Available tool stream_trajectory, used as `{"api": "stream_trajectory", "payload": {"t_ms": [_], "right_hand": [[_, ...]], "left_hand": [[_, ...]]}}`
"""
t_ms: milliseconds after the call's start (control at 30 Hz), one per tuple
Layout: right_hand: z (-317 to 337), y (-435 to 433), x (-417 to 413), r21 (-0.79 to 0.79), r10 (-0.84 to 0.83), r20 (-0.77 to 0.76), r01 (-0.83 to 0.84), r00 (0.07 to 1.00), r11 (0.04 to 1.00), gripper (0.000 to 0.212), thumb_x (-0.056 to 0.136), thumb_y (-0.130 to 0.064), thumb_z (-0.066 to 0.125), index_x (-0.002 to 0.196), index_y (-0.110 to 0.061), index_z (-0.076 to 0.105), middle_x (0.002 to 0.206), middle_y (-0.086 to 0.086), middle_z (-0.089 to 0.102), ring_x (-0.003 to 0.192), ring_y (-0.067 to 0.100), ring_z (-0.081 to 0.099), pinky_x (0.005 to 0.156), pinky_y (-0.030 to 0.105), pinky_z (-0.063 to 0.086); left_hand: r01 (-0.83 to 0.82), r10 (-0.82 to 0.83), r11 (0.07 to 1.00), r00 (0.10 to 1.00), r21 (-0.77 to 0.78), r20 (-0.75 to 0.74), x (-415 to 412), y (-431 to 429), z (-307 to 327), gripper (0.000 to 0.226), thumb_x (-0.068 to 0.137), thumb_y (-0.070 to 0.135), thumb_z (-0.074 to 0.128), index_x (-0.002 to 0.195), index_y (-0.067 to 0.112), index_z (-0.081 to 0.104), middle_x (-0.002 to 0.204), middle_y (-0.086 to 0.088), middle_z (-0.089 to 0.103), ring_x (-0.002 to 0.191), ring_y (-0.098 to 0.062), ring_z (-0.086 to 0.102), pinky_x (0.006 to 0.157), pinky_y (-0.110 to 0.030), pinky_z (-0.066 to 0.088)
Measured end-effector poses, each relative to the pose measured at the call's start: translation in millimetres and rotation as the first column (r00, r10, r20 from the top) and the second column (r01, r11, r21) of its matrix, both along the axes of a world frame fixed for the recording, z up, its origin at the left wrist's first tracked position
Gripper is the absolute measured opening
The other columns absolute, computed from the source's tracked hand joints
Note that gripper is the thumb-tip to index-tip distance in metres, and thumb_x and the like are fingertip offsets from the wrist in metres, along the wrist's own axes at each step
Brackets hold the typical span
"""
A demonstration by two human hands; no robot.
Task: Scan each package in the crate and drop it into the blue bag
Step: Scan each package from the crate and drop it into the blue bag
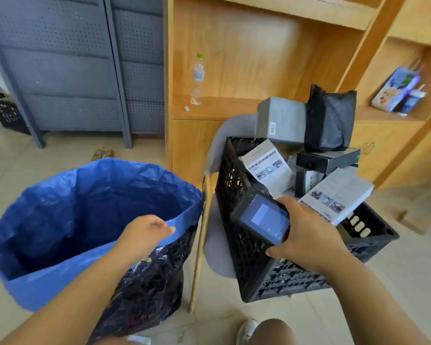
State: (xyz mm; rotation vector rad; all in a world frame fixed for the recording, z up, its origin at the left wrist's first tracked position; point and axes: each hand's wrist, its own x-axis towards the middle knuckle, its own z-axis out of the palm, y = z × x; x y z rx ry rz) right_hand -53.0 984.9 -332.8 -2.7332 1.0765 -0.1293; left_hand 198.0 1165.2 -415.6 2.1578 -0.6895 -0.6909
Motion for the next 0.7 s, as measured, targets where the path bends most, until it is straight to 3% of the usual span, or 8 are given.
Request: {"api": "stream_trajectory", "payload": {"t_ms": [33, 100, 233, 433, 533, 700], "right_hand": [[0.9, -6.3, -9.7, -0.002, -0.020, 0.011, 0.020, 1.000, 1.000, 0.096, 0.055, -0.054, 0.078, 0.132, -0.033, 0.027, 0.109, -0.009, 0.048, 0.088, 0.015, 0.048, 0.067, 0.033, 0.047], [3.0, -19.4, -29.5, -0.011, -0.062, 0.041, 0.063, 0.997, 0.998, 0.093, 0.053, -0.056, 0.078, 0.129, -0.034, 0.029, 0.107, -0.010, 0.048, 0.088, 0.015, 0.050, 0.067, 0.035, 0.049], [6.9, -47.6, -69.4, -0.016, -0.191, 0.092, 0.193, 0.977, 0.981, 0.093, 0.049, -0.056, 0.078, 0.127, -0.035, 0.030, 0.103, -0.011, 0.048, 0.086, 0.015, 0.050, 0.066, 0.036, 0.049], [0.5, -92.0, -124.0, 0.026, -0.363, 0.177, 0.364, 0.915, 0.931, 0.093, 0.046, -0.050, 0.077, 0.125, -0.032, 0.032, 0.097, -0.009, 0.046, 0.084, 0.020, 0.051, 0.067, 0.041, 0.052], [-6.0, -110.5, -146.8, 0.030, -0.438, 0.227, 0.444, 0.870, 0.896, 0.091, 0.046, -0.046, 0.078, 0.124, -0.031, 0.033, 0.093, -0.008, 0.046, 0.080, 0.021, 0.052, 0.065, 0.043, 0.053], [-16.9, -133.5, -174.0, 0.048, -0.524, 0.257, 0.531, 0.812, 0.846, 0.085, 0.048, -0.045, 0.078, 0.121, -0.031, 0.034, 0.091, -0.007, 0.047, 0.077, 0.021, 0.053, 0.062, 0.043, 0.054]], "left_hand": [[0.028, -0.028, 0.999, 1.000, -0.034, -0.001, -7.5, -11.1, 4.3, 0.026, 0.084, 0.033, 0.065, 0.079, 0.008, 0.060, 0.080, 0.003, 0.061, 0.073, -0.016, 0.056, 0.070, -0.031, 0.040], [0.093, -0.092, 0.992, 0.996, -0.091, 0.008, -25.0, -35.1, 15.6, 0.020, 0.083, 0.038, 0.068, 0.087, 0.018, 0.067, 0.088, 0.009, 0.067, 0.084, -0.011, 0.063, 0.073, -0.029, 0.044], [0.238, -0.230, 0.958, 0.971, -0.162, 0.070, -62.0, -95.8, 32.5, 0.015, 0.082, 0.042, 0.069, 0.088, 0.028, 0.069, 0.089, 0.010, 0.069, 0.087, -0.005, 0.062, 0.077, -0.027, 0.048], [0.419, -0.384, 0.891, 0.901, -0.177, 0.201, -128.0, -190.2, 36.3, 0.011, 0.084, 0.039, 0.066, 0.093, 0.034, 0.064, 0.089, 0.019, 0.063, 0.081, 0.009, 0.056, 0.064, -0.011, 0.039], [0.511, -0.458, 0.849, 0.838, -0.132, 0.299, -159.5, -228.4, 28.9, 0.023, 0.085, 0.039, 0.066, 0.106, 0.030, 0.062, 0.102, 0.014, 0.058, 0.092, -0.003, 0.056, 0.074, -0.019, 0.043], [0.630, -0.578, 0.770, 0.626, 0.098, 0.523, -193.0, -280.9, 10.4, 0.055, 0.089, 0.044, 0.058, 0.137, 0.023, 0.042, 0.136, -0.002, 0.040, 0.123, -0.025, 0.040, 0.097, -0.039, 0.044]]}}
